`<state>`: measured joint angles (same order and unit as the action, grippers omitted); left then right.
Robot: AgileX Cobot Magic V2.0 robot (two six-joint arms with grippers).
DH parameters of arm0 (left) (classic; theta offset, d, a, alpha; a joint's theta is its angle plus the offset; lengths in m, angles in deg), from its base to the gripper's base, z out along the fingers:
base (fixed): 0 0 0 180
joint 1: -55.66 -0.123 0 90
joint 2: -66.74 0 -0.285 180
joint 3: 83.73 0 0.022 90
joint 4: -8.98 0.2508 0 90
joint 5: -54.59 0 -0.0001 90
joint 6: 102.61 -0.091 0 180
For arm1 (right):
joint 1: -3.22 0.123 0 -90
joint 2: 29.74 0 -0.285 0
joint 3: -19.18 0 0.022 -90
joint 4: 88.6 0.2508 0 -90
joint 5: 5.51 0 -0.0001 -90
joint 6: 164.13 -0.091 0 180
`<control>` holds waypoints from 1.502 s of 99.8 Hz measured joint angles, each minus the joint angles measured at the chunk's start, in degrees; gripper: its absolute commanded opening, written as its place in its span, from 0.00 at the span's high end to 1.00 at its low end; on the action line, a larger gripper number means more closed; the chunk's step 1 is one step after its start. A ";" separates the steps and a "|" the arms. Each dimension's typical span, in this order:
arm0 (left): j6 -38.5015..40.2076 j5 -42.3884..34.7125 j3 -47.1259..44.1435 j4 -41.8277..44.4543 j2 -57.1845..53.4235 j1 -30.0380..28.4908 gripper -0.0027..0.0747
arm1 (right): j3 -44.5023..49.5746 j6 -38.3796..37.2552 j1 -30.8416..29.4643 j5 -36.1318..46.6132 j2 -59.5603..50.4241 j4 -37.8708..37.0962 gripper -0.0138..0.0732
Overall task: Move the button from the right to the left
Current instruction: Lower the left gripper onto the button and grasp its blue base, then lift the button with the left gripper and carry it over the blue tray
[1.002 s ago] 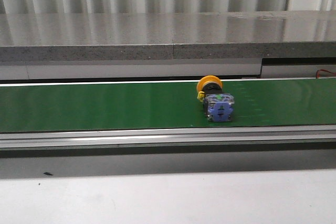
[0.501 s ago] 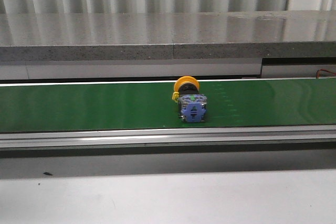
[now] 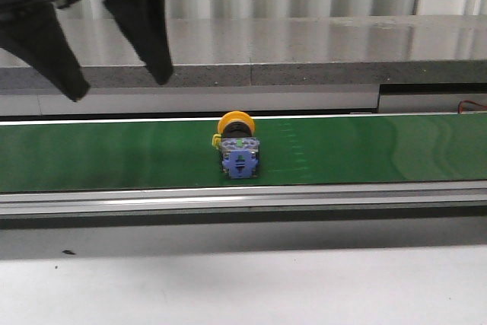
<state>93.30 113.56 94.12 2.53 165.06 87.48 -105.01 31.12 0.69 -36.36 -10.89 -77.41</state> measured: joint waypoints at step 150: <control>1.65 0.86 7.89 1.81 7.75 -5.96 0.90 | 0.00 0.00 0.00 0.00 0.00 0.00 0.92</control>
<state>94.95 114.42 102.02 4.34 172.81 81.52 -105.01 31.12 0.69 -36.36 -10.89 -77.41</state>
